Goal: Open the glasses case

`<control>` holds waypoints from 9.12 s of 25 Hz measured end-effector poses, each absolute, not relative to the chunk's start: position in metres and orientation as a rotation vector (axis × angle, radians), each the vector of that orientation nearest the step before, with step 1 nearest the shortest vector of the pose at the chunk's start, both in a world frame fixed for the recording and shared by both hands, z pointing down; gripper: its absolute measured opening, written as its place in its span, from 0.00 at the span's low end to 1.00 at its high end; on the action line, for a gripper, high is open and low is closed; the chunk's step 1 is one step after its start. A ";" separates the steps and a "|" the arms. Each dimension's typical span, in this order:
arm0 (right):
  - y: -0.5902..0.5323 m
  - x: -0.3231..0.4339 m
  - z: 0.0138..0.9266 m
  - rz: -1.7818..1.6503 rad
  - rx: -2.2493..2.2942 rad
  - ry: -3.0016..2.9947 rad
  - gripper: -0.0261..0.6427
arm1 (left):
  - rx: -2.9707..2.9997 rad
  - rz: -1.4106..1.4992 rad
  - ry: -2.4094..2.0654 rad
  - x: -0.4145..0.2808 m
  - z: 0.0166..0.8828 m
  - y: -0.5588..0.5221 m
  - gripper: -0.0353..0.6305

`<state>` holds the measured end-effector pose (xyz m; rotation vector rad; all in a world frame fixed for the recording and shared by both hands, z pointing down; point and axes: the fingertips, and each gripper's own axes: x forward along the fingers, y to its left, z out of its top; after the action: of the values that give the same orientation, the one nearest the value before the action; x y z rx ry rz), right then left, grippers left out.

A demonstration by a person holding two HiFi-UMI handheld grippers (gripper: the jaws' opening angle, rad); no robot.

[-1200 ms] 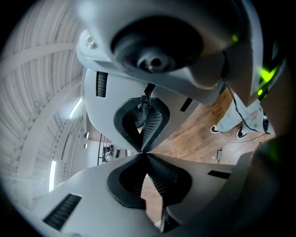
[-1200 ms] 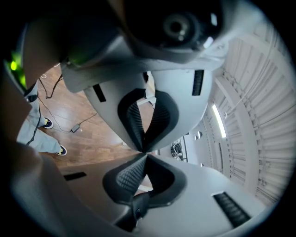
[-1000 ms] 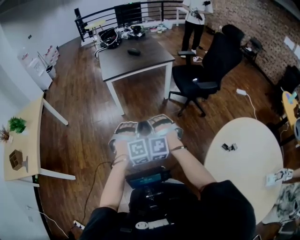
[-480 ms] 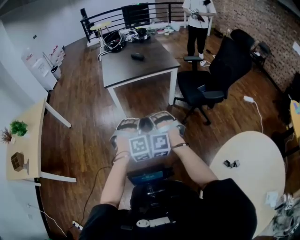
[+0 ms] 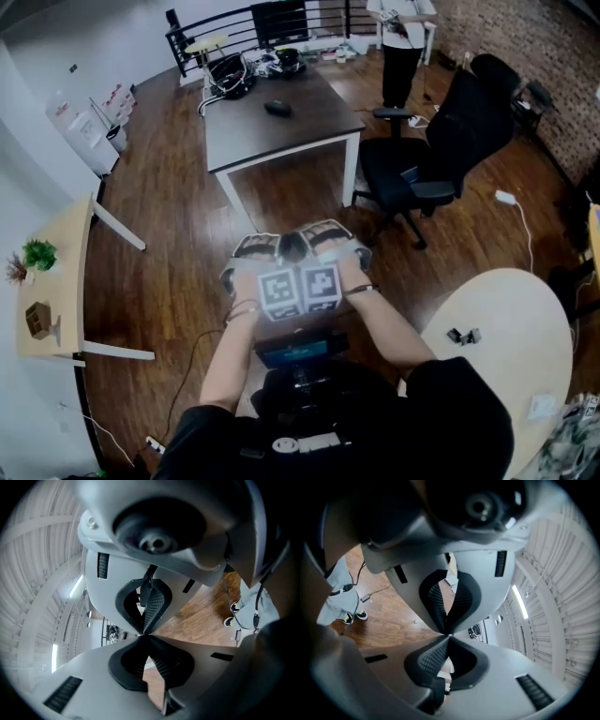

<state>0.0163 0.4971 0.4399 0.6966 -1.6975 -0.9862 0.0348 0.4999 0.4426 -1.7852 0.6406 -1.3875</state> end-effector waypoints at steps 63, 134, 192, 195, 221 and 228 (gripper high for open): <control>0.051 -0.023 0.460 -0.930 0.663 -1.602 0.06 | -1.847 -1.345 0.585 -0.012 0.459 0.055 0.06; -0.366 0.052 0.578 -0.176 0.606 -2.022 0.08 | -3.071 -1.120 1.000 -0.001 0.585 -0.365 0.14; -0.375 -0.013 0.515 1.011 0.411 -3.245 0.37 | -3.786 1.076 0.986 -0.043 0.513 -0.404 0.51; -0.374 -0.013 0.510 1.011 0.407 -3.268 0.37 | -3.787 1.019 0.962 -0.042 0.505 -0.404 0.50; -0.359 -0.041 0.561 -0.332 0.733 -2.308 0.05 | -3.576 0.481 1.160 -0.071 0.460 -0.415 0.46; -0.353 -0.038 0.567 -0.410 0.631 -2.231 0.05 | -3.610 0.345 1.081 -0.065 0.466 -0.407 0.45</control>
<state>-0.0385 -0.3532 0.5666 0.6312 -2.2314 -0.4105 -0.0648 -0.4073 0.4657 -3.6101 1.0809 0.3449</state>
